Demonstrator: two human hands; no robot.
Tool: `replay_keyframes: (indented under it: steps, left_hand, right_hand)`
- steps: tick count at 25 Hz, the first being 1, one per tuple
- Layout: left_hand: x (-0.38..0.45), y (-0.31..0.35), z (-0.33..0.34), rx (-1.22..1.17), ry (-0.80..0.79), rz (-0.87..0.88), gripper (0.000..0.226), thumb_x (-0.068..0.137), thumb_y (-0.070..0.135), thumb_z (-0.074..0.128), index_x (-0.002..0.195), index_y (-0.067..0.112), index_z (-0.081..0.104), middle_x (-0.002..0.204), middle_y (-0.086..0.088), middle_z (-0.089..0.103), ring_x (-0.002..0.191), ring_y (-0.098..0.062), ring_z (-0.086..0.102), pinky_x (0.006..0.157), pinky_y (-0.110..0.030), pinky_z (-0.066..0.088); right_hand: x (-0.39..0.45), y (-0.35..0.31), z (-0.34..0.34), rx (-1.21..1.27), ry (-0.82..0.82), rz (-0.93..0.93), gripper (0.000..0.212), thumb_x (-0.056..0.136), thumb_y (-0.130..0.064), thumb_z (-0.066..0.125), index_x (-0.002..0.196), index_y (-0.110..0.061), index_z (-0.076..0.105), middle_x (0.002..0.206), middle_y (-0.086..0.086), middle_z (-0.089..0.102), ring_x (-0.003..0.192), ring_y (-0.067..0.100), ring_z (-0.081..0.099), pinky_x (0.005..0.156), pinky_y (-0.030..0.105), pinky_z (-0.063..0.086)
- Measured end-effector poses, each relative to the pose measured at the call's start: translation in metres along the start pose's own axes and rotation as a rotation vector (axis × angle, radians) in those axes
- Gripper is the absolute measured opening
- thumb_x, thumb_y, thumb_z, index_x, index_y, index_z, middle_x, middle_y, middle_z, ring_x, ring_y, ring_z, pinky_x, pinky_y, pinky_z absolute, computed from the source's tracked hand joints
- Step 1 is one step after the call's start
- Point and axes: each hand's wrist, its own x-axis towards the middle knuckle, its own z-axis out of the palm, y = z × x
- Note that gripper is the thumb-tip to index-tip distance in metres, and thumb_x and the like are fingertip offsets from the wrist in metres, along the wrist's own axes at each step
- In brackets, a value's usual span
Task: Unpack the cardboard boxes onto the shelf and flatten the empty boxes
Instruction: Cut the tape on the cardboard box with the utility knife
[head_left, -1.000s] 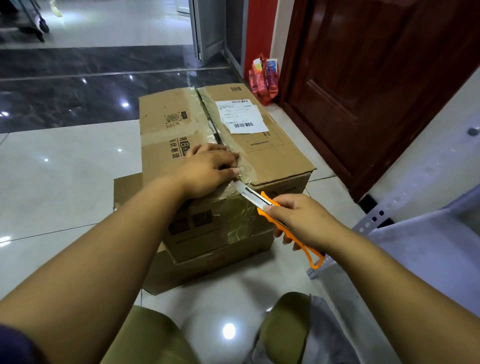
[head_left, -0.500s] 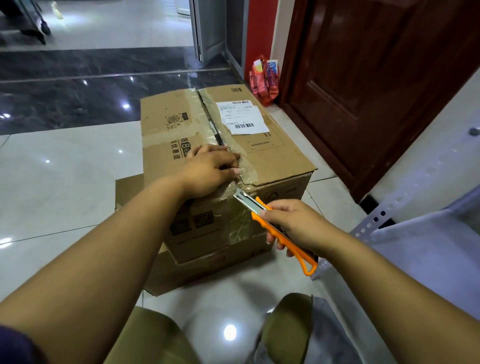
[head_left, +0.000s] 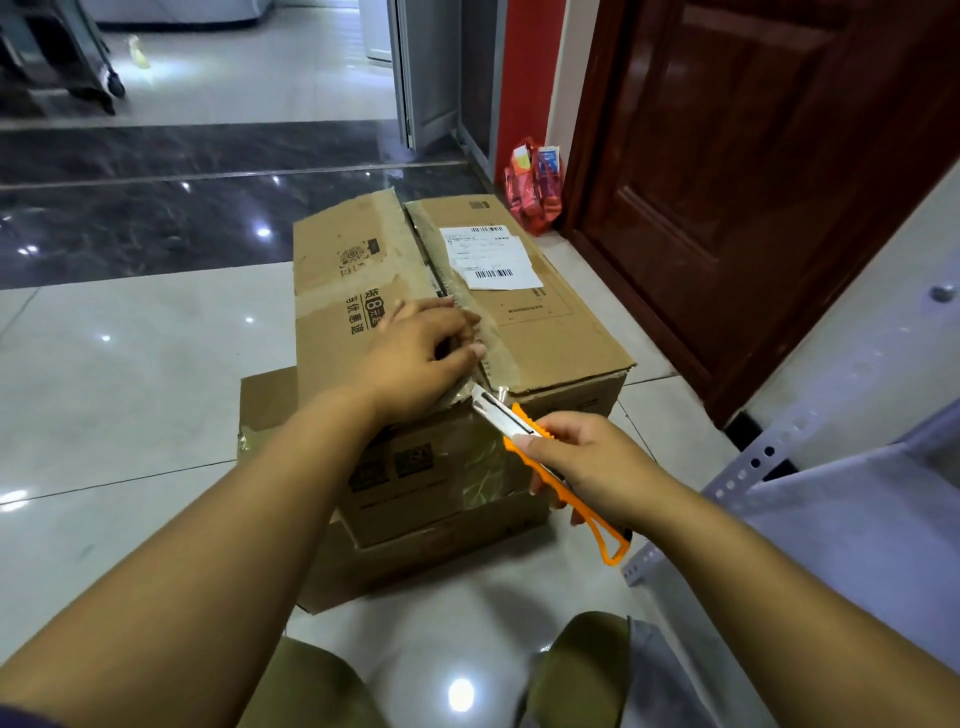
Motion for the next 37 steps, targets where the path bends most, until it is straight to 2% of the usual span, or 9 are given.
replay_keyframes:
  steps: [5, 8, 12, 17, 20, 25, 27, 31, 37]
  left_hand:
    - [-0.02, 0.011, -0.033, 0.063, 0.17, 0.092, 0.041, 0.078, 0.068, 0.048, 0.094, 0.031, 0.05, 0.124, 0.005, 0.055, 0.128, -0.017, 0.041, 0.105, -0.039, 0.037]
    - [-0.036, 0.014, -0.051, 0.299, 0.32, 0.204, 0.037, 0.083, 0.043, 0.058, 0.108, 0.016, 0.062, 0.122, -0.003, 0.06, 0.132, -0.025, 0.041, 0.105, -0.043, 0.039]
    - [-0.061, 0.009, -0.068, 0.746, 0.467, 0.398, 0.013, 0.084, 0.005, 0.062, 0.094, 0.007, 0.07, 0.108, -0.016, 0.068, 0.118, -0.036, 0.057, 0.107, -0.055, 0.035]
    - [-0.103, 0.003, -0.093, 1.017, 0.369, -0.039, 0.025, 0.07, 0.013, 0.075, 0.095, 0.008, 0.073, 0.136, -0.019, 0.053, 0.136, -0.046, 0.031, 0.109, -0.069, 0.002]
    - [-0.121, 0.001, -0.096, 1.113, 0.24, -0.402, 0.022, 0.085, 0.032, 0.063, 0.102, 0.022, 0.072, 0.145, -0.009, 0.045, 0.142, -0.039, 0.021, 0.106, -0.067, -0.014]
    - [-0.131, -0.016, -0.082, 0.934, 0.012, -0.655, 0.04, 0.099, 0.048, 0.029, 0.107, 0.028, 0.064, 0.108, 0.004, 0.063, 0.111, -0.023, 0.054, 0.106, -0.054, 0.024]
    - [-0.127, -0.018, -0.068, 0.781, -0.041, -0.673, 0.046, 0.099, 0.052, 0.024, 0.106, 0.026, 0.061, 0.105, 0.001, 0.064, 0.102, -0.023, 0.058, 0.085, -0.036, 0.041]
    - [-0.114, -0.017, -0.039, 0.432, 0.011, -0.655, 0.045, 0.097, 0.055, 0.029, 0.096, 0.02, 0.057, 0.089, -0.002, 0.061, 0.084, -0.024, 0.059, 0.063, -0.03, 0.042]
    - [-0.098, -0.021, -0.018, 0.332, 0.088, -0.663, 0.038, 0.1, 0.042, 0.035, 0.112, 0.009, 0.051, 0.099, -0.012, 0.065, 0.086, -0.03, 0.062, 0.071, -0.037, 0.053]
  right_hand:
    - [0.006, -0.01, -0.006, -0.028, 0.167, -0.076, 0.018, 0.093, -0.039, 0.057, 0.093, -0.023, 0.064, 0.073, 0.001, 0.068, 0.061, 0.013, 0.062, 0.049, 0.025, 0.048]
    - [0.014, -0.02, -0.005, -0.053, 0.209, -0.123, 0.014, 0.092, -0.041, 0.058, 0.091, -0.028, 0.063, 0.074, 0.0, 0.068, 0.063, 0.015, 0.064, 0.05, 0.027, 0.049]
    - [0.022, -0.037, -0.001, -0.129, 0.259, -0.229, 0.014, 0.092, -0.041, 0.059, 0.087, -0.028, 0.063, 0.073, 0.003, 0.065, 0.067, 0.022, 0.064, 0.059, 0.037, 0.053]
    - [0.033, -0.052, 0.008, -0.248, 0.283, -0.309, 0.017, 0.091, -0.045, 0.059, 0.089, -0.027, 0.062, 0.071, -0.003, 0.064, 0.066, 0.017, 0.061, 0.059, 0.032, 0.048]
    - [0.037, -0.053, 0.012, -0.299, 0.26, -0.313, 0.018, 0.092, -0.045, 0.058, 0.092, -0.028, 0.061, 0.073, -0.003, 0.063, 0.068, 0.017, 0.06, 0.058, 0.03, 0.045]
    - [0.042, -0.051, 0.022, -0.352, 0.256, -0.299, 0.022, 0.092, -0.046, 0.058, 0.09, -0.025, 0.061, 0.069, 0.0, 0.058, 0.065, 0.019, 0.057, 0.059, 0.032, 0.044]
    - [0.045, -0.048, 0.022, -0.36, 0.254, -0.286, 0.022, 0.092, -0.046, 0.057, 0.092, -0.025, 0.061, 0.071, 0.0, 0.059, 0.065, 0.018, 0.057, 0.058, 0.031, 0.045]
    - [0.045, -0.04, 0.02, -0.359, 0.261, -0.263, 0.034, 0.092, -0.047, 0.056, 0.117, -0.025, 0.057, 0.092, -0.004, 0.06, 0.076, 0.012, 0.056, 0.055, 0.024, 0.04]
    - [0.038, -0.031, 0.014, -0.318, 0.214, -0.272, 0.03, 0.093, -0.041, 0.058, 0.118, -0.026, 0.055, 0.09, -0.007, 0.057, 0.078, 0.008, 0.055, 0.058, 0.022, 0.038]
